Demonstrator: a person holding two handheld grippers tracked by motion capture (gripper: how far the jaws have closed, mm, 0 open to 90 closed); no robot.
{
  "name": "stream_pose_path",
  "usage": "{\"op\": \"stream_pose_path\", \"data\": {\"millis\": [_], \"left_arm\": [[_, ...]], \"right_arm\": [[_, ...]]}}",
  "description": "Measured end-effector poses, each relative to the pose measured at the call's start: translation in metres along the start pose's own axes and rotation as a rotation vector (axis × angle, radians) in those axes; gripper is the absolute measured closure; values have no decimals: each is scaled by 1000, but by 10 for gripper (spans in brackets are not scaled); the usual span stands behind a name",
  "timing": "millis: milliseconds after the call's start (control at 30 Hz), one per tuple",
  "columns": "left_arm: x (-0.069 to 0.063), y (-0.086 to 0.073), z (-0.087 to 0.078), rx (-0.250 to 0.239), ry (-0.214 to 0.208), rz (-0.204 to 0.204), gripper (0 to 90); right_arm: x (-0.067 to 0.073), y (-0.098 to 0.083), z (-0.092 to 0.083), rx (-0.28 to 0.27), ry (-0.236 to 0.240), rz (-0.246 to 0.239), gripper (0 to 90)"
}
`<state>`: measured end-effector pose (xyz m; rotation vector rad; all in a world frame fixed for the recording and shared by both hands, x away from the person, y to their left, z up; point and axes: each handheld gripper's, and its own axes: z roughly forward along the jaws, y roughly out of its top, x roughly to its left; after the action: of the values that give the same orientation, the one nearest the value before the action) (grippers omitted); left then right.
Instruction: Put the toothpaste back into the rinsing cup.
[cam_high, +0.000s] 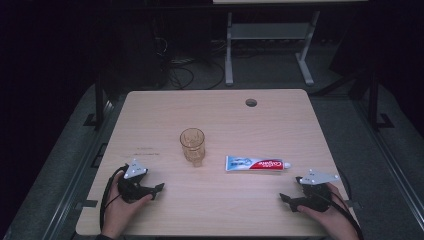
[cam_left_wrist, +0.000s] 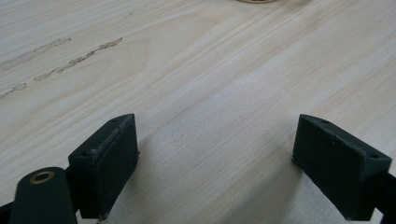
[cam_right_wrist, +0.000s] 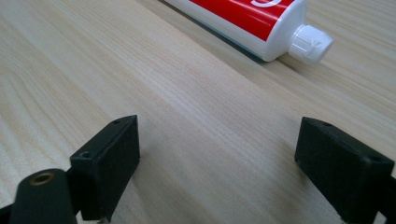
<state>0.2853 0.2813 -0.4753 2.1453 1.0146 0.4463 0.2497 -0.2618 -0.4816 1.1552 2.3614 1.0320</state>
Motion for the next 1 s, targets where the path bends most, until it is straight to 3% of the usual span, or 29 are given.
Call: {"op": "stream_pose_path", "data": {"millis": [367,633,833,1000], "left_arm": [[0,0,0,-2,4,-3,133],[-1,-1,-1,-2,4,-6,139],[-1,-1,-1,-2,5,-8,139],[-1,-1,-1,-3,6,-7,138]], "right_arm": [[-1,0,0,-2,-1,-3,156],[-1,0,-4,-13,-3,8,335],[-3,4,-9,-22,-11,18,536],[-5,4,-13,-25,12,42,751]]}}
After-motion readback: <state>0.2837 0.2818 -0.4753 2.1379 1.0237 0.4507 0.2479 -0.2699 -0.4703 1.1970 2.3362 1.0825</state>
